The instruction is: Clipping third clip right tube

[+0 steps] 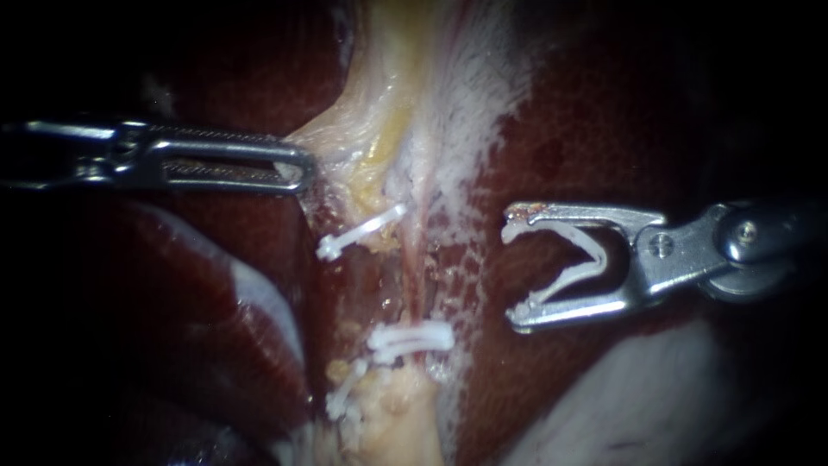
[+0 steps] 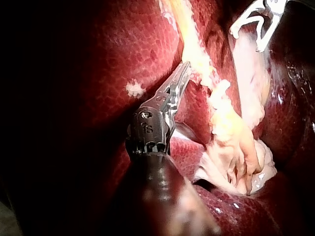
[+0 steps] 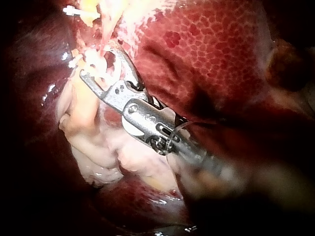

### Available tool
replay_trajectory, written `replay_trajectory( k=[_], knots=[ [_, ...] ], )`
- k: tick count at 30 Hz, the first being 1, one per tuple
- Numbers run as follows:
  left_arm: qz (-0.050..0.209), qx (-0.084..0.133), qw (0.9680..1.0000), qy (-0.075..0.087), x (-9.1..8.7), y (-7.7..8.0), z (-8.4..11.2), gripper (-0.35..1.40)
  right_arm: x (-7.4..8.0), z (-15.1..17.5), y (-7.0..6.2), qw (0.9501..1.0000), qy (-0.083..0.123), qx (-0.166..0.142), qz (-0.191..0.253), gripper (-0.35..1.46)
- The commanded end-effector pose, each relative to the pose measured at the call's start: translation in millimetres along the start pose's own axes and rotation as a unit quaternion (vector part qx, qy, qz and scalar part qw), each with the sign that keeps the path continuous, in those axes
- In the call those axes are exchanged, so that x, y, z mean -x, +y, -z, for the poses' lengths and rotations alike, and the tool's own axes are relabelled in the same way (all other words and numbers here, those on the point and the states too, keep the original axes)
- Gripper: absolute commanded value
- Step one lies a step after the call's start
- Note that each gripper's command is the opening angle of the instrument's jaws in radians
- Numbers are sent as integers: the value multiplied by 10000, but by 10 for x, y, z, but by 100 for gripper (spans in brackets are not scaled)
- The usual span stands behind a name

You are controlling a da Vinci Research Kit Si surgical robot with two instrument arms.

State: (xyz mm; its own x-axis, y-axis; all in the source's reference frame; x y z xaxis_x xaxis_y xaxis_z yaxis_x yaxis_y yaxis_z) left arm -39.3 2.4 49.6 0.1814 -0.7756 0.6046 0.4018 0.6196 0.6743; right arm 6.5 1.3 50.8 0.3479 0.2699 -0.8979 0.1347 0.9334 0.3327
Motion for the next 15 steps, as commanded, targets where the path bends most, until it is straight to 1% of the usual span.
replay_trajectory(
  k=[1, 3, 6, 7, 9, 12, 15],
  knots=[
    [0, -1, 10000, 0, 0, -1, 1, -35, 1, -1, 0, 10000, 0, 3, 2, 60],
    [3, -5, 10000, 2, 1, -2, 3, -35, 4, -2, -2, 10000, -2, 3, 12, 60],
    [9, -22, 10000, 8, 3, -2, 9, -35, 11, -7, -5, 9995, -4, -6, -315, 59],
    [11, -30, 10000, 11, 4, -2, 11, -35, 14, -9, -6, 9990, 4, -62, -450, 58],
    [20, -48, 10000, 17, 8, -2, 18, -35, 19, -13, -9, 9976, 17, -181, -663, 54],
    [37, -56, 10000, 24, 14, -5, 29, -35, 27, -23, -14, 9954, 6, -208, -939, 53],
    [56, -34, 10000, 23, 20, -10, 41, -35, 33, -39, -15, 9923, -7, -222, -1217, 53]
  ],
)
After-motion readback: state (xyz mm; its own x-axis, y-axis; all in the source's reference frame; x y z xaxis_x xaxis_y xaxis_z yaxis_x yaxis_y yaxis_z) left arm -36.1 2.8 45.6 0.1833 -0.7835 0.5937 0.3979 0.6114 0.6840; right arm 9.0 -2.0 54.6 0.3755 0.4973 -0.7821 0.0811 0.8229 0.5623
